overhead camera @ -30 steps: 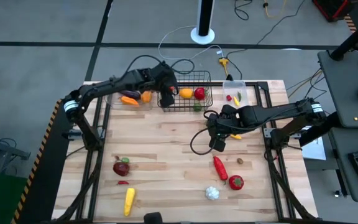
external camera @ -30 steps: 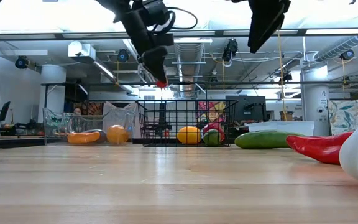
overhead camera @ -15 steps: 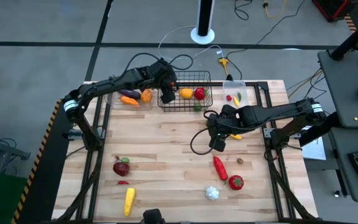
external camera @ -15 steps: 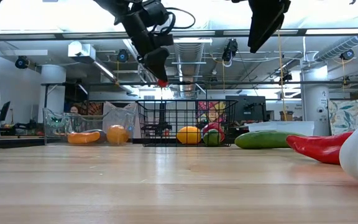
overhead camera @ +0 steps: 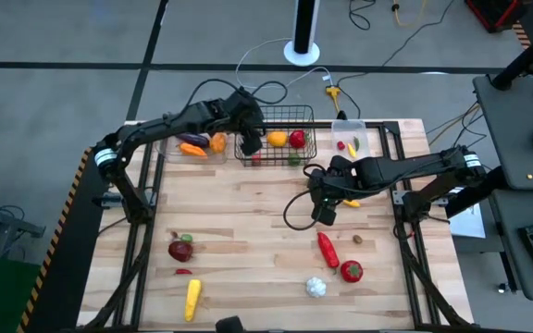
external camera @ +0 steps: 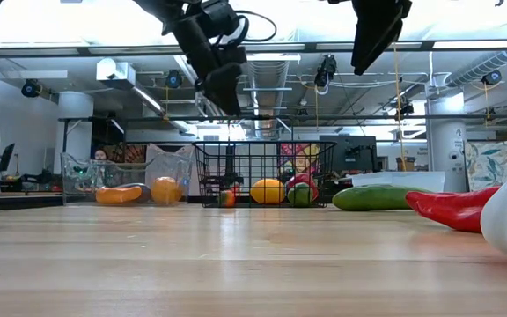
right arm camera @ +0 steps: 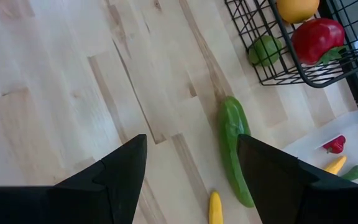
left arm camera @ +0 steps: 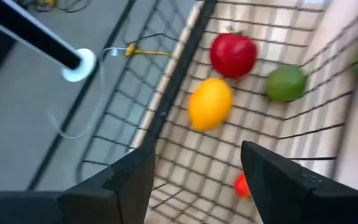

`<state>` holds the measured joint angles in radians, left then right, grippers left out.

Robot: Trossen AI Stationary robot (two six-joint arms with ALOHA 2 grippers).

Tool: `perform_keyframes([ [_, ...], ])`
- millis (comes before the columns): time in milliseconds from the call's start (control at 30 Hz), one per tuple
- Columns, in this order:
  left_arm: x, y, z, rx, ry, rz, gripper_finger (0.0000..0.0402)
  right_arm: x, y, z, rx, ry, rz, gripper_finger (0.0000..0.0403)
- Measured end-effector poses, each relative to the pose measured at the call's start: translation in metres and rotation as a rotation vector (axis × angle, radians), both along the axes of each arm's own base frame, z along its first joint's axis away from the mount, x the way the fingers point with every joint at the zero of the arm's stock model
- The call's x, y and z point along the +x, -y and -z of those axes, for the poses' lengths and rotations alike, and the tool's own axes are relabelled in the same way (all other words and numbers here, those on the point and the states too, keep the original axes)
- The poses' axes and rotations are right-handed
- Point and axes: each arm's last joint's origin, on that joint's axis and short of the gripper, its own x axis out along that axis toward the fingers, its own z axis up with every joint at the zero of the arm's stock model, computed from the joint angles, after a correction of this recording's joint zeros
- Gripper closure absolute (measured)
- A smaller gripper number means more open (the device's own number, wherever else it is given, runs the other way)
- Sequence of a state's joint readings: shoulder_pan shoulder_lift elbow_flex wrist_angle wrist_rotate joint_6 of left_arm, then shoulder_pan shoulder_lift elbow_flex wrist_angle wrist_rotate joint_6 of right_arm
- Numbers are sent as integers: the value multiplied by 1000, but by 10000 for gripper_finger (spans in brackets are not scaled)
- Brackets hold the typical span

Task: Sort produce into baskets
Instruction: Put the sweet long pepper into the transparent bin

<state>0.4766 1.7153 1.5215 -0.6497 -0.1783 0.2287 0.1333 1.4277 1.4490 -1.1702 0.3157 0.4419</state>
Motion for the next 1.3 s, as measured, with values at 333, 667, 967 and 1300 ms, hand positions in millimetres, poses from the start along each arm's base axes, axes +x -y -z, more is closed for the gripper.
perform_keyframes([
  [333,15,69,1,-86,-49,75,182,-7,-1,31,42,-84,92,161],
  [667,3,190,-5,-4,-155,139,182,-26,-37,66,158,-181,187,161],
  [967,-30,277,7,5,-189,356,182,-39,-75,68,206,-142,260,161],
  [1300,-92,293,22,-45,78,166,182,-28,-94,75,330,-19,320,161],
])
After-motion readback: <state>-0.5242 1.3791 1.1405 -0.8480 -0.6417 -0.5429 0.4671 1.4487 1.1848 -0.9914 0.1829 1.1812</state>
